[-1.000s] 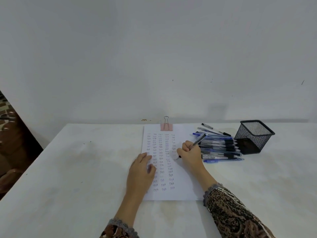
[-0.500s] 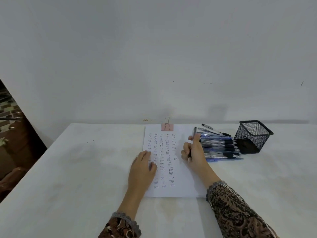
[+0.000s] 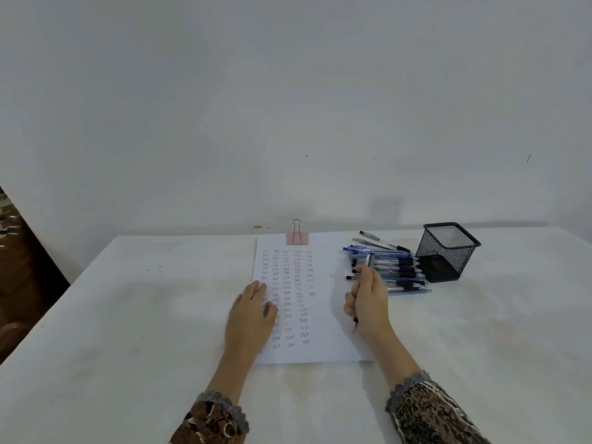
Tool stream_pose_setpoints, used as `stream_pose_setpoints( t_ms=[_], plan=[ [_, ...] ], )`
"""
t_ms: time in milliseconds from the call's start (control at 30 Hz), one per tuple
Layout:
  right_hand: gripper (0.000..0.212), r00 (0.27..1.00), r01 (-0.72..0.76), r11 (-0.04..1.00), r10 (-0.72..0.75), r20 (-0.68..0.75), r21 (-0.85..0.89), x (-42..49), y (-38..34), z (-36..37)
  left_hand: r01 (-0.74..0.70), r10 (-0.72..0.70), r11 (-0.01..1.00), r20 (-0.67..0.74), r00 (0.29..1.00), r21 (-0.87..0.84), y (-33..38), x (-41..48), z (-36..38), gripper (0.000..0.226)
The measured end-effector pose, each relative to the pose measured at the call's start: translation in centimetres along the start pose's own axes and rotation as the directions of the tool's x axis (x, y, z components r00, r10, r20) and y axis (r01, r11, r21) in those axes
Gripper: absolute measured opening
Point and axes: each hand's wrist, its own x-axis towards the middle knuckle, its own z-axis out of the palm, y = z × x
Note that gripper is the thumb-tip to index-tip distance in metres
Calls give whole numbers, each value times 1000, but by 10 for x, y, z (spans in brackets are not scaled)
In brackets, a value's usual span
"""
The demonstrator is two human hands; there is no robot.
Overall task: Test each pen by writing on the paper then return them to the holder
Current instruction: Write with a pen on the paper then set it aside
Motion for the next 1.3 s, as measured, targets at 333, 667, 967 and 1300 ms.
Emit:
stream_pose_setpoints(
  t_ms=[333,667,967,1300],
  plan=[
    [30,965,18,413,-246,-93,-910,-46,-18,-87,11,-11,1000,7,1000,11,1,-1,1,47],
    [28,975,-169,30,-144,-171,-985,-67,-10,-94,21,-21,1000,1,1000,9,3,-1,1,47],
    [24,982,-156,51,-102,-161,-986,-79,-14,-101,31,-31,999,8,999,-13,2,-1,0,47],
    [31,971,-120,-133,189,-144,-984,-51,-53,-98,28,-28,999,0,1000,-29,4,-2,-1,46]
  ],
)
